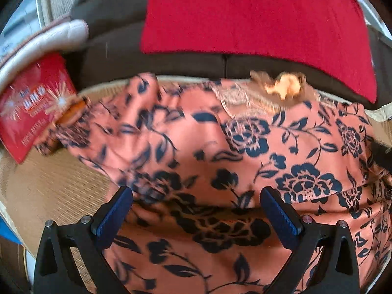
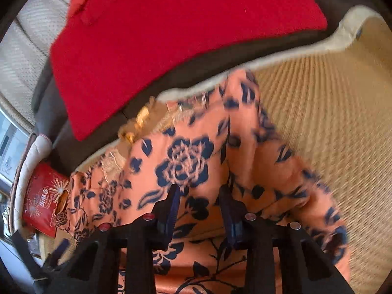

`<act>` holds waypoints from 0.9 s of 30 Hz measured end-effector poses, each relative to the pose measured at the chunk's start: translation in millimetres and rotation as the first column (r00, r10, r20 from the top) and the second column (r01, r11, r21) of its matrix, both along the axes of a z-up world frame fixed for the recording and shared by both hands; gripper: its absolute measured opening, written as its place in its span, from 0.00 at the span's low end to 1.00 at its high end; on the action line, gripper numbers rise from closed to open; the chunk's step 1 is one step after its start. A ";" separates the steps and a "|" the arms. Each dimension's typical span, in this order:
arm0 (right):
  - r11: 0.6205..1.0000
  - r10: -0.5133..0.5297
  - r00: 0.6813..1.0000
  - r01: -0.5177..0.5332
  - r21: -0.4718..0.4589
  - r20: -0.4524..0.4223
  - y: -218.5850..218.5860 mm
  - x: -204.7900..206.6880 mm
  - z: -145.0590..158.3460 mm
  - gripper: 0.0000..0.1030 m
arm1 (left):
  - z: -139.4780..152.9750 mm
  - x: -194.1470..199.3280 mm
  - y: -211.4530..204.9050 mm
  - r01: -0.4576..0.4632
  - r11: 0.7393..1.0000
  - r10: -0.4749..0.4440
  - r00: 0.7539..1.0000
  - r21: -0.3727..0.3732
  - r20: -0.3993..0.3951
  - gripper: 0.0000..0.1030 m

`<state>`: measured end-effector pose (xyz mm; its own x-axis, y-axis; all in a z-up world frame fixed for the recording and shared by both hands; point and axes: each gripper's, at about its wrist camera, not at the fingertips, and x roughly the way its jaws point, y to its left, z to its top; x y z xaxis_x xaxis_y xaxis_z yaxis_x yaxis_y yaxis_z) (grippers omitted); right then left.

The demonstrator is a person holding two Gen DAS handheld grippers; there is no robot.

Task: Fold small clothes

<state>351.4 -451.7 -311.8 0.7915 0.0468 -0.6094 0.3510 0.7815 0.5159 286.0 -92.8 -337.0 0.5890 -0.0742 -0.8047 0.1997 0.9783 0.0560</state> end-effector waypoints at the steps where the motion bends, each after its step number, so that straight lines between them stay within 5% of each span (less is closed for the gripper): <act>1: 1.000 0.000 1.000 0.001 -0.014 0.029 0.5 -4.6 5.9 0.36 | 0.0 -0.5 -1.8 -0.001 1.000 0.001 1.000 -0.009 -0.004 1.00; 7: 0.996 0.027 0.999 -0.029 0.081 0.031 2.7 -4.9 3.0 0.38 | 26.7 -12.9 5.0 -0.008 1.000 0.009 0.990 -0.009 0.143 1.00; 12: 0.997 0.067 0.994 -0.063 -0.045 0.089 25.3 -8.3 17.8 0.38 | 50.7 -6.8 66.1 -0.162 0.978 0.189 0.952 -0.128 0.242 1.00; 17: 0.991 0.116 0.988 -0.108 -0.080 0.104 48.4 -8.5 19.2 0.38 | 51.8 7.0 150.0 -0.356 0.901 0.404 0.897 -0.249 0.177 1.00; 20: 0.987 0.139 0.985 -0.129 -0.100 0.100 62.1 -5.5 17.5 0.38 | 44.1 15.9 196.2 -0.449 0.829 0.504 0.858 -0.334 0.097 1.00; 25: 0.975 0.173 0.980 -0.156 -0.158 0.101 84.0 -0.9 19.5 0.38 | 41.1 36.3 244.3 -0.534 0.729 0.607 0.793 -0.428 0.044 1.00; 27: 0.970 0.180 0.978 -0.159 -0.183 0.105 89.5 -0.5 20.0 0.38 | 42.8 46.3 255.0 -0.553 0.715 0.631 0.774 -0.428 0.052 1.00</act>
<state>350.9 -362.1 -291.8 0.8485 0.0893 -0.5215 0.1495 0.9050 0.3982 332.3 162.2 -294.2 0.7443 0.0751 -0.6636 -0.4038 0.8420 -0.3577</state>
